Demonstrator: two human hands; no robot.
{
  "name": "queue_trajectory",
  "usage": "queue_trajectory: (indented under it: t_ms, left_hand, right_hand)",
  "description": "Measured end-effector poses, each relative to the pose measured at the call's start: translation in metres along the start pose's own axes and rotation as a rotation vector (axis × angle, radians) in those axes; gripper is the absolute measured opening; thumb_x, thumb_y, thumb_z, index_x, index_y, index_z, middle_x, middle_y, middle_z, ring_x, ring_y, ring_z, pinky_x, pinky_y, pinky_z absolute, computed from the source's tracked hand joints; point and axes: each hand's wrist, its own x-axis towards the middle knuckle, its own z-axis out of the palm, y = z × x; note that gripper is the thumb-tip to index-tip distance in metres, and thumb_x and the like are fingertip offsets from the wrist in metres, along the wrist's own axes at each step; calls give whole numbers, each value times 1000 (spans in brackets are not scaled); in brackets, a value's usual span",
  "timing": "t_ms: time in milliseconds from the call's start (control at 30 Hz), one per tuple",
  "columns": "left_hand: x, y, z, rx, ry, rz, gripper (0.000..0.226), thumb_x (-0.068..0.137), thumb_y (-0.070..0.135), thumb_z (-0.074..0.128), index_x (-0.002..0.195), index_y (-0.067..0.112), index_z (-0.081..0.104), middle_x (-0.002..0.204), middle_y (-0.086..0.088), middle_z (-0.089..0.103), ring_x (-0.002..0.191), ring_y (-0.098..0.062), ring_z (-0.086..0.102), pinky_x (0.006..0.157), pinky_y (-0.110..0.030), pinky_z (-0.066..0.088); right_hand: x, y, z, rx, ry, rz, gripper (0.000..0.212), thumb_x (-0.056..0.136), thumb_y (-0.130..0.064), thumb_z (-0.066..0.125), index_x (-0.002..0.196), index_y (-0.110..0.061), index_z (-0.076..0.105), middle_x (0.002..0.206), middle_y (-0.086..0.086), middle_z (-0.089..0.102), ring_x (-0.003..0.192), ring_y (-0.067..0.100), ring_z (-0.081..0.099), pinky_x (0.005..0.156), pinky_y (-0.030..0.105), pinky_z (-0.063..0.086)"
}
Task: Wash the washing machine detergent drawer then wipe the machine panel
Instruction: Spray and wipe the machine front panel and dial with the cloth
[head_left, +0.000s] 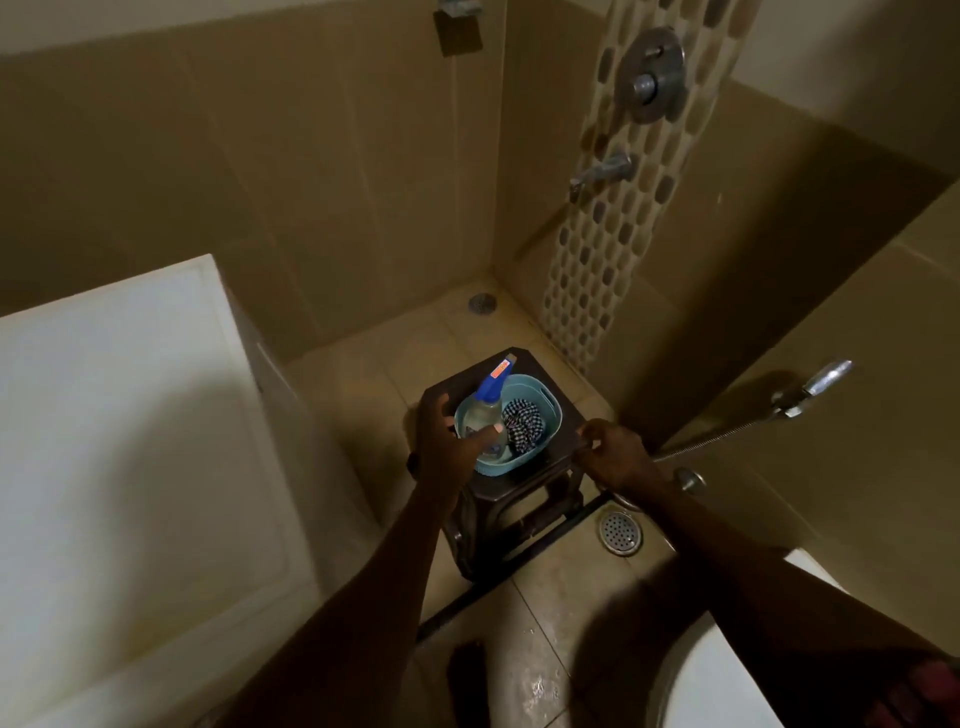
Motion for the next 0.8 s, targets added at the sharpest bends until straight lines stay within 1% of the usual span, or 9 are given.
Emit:
queue_trajectory:
  t_ms: [100, 167, 233, 333, 400, 533, 633, 733, 800]
  left_hand:
    - [38, -13, 5, 27, 3, 11, 103, 49, 44, 89, 139, 26, 41, 133, -4, 52, 114, -21, 56, 94, -43, 54]
    - [74, -38, 13, 29, -16, 37, 100, 42, 55, 91, 129, 36, 45, 129, -1, 60, 113, -20, 62, 92, -47, 55]
    - [106, -67, 21, 53, -50, 64, 105, 40, 60, 93, 131, 37, 45, 128, 0, 62, 113, -20, 64, 90, -49, 56]
    - [102, -46, 24, 99, -108, 165, 109, 47, 47, 92, 139, 19, 43, 130, 3, 56, 117, -19, 60, 94, -42, 55]
    - [107, -38, 28, 180, -137, 269, 101, 50, 40, 92, 137, 11, 48, 122, 3, 56, 111, -14, 58, 93, -32, 53]
    - [124, -45, 38, 272, -184, 372, 81, 55, 26, 93, 121, -2, 54, 103, 1, 59, 93, -3, 59, 87, -27, 53]
    - [131, -52, 41, 256, -173, 426, 77, 58, 17, 93, 123, -2, 56, 106, 4, 59, 97, 12, 55, 84, -28, 54]
    - [137, -56, 41, 238, -209, 481, 67, 65, -2, 86, 125, -7, 57, 109, 13, 55, 104, 21, 50, 87, -10, 46]
    - [140, -57, 41, 229, -248, 496, 66, 67, 3, 85, 127, -2, 57, 112, 14, 55, 105, 14, 53, 90, -10, 44]
  right_hand:
    - [36, -6, 9, -20, -83, 65, 38, 88, -24, 64, 122, -12, 55, 114, 13, 64, 102, 29, 63, 79, 30, 50]
    - [59, -4, 18, -8, -104, 102, 52, 82, -26, 71, 128, -13, 50, 119, 12, 62, 102, 24, 61, 70, 18, 44]
    - [77, -1, 26, -21, -114, 87, 64, 76, -26, 78, 130, -11, 47, 125, 13, 60, 107, 24, 60, 75, 17, 44]
    - [102, 6, 40, -81, -133, 80, 68, 74, -27, 80, 131, -10, 47, 125, 15, 61, 115, 28, 59, 97, 33, 47]
    - [115, 7, 49, -95, -141, 76, 69, 75, -28, 79, 134, -10, 46, 127, 15, 61, 117, 30, 58, 101, 40, 45]
    - [138, 14, 72, -83, -168, 84, 65, 83, -25, 73, 138, -10, 42, 133, 15, 56, 124, 29, 52, 100, 31, 41]
    - [152, 18, 90, -79, -156, 67, 63, 86, -26, 69, 140, -12, 39, 136, 13, 54, 127, 28, 50, 98, 26, 37]
    - [165, 22, 108, -82, -164, 45, 67, 88, -22, 68, 145, -14, 34, 142, 15, 48, 129, 30, 48, 101, 27, 36]
    - [174, 27, 119, -114, -189, 19, 66, 87, -21, 67, 145, -19, 36, 141, 16, 49, 126, 31, 50, 100, 32, 43]
